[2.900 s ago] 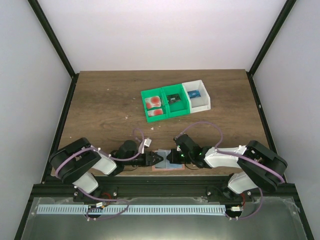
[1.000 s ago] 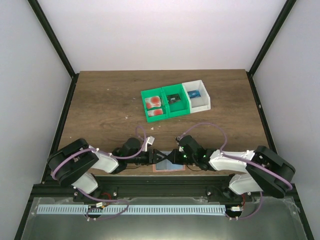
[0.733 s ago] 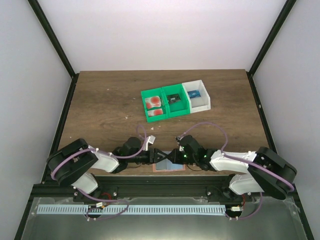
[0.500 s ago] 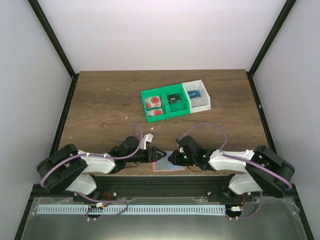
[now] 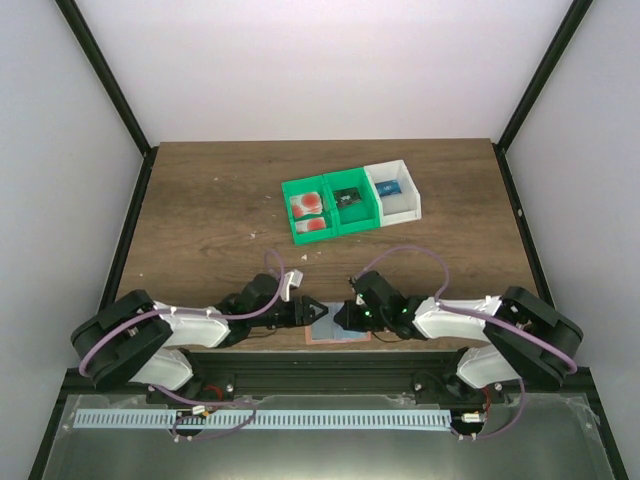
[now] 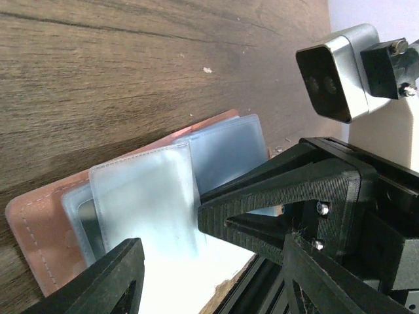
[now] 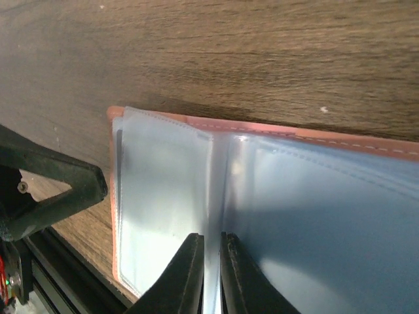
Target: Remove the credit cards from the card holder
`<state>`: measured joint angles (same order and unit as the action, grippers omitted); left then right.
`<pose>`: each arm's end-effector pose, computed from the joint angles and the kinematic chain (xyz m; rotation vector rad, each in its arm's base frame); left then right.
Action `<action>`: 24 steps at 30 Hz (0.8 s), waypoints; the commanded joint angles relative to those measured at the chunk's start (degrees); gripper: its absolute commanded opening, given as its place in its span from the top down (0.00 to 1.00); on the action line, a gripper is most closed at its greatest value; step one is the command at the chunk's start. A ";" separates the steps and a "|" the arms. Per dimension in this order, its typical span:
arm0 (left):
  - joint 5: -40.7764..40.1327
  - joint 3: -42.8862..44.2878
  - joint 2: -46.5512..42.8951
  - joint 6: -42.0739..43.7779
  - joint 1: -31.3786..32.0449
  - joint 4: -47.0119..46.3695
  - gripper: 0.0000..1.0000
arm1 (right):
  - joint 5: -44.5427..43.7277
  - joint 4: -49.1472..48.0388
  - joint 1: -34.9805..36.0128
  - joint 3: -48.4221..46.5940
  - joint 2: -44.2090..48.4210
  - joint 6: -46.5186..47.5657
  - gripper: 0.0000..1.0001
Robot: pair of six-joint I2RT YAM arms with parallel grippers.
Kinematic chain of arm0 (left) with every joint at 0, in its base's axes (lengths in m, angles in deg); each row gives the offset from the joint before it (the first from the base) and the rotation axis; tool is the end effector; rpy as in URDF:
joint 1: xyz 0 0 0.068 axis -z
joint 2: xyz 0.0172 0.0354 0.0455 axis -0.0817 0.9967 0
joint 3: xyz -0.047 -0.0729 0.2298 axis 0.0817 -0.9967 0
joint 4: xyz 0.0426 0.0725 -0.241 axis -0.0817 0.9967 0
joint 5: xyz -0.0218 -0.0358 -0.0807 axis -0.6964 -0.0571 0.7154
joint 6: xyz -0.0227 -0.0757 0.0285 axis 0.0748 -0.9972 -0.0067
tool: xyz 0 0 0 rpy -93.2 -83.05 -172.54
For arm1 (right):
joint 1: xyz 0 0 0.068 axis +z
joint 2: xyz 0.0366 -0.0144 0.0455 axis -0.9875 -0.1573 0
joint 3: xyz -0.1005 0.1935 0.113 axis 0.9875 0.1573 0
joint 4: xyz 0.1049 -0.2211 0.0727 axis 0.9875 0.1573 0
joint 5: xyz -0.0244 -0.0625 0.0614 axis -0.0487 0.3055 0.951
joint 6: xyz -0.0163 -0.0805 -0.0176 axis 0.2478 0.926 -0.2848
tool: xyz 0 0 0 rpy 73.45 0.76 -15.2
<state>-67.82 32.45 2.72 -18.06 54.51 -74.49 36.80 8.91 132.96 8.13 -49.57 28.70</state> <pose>0.1477 -0.2171 0.0859 0.1416 2.4560 -1.3731 0.1431 0.2117 0.0755 -0.0943 2.7094 1.0128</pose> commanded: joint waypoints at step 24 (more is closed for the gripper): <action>-3.84 -0.08 -0.08 2.73 0.11 3.05 0.39 | -2.59 -2.00 0.70 2.92 -1.94 -1.16 0.99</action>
<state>-70.40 31.70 3.07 -17.16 54.51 -73.11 35.42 4.54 133.22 9.86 -50.75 27.87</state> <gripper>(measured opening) 0.608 0.012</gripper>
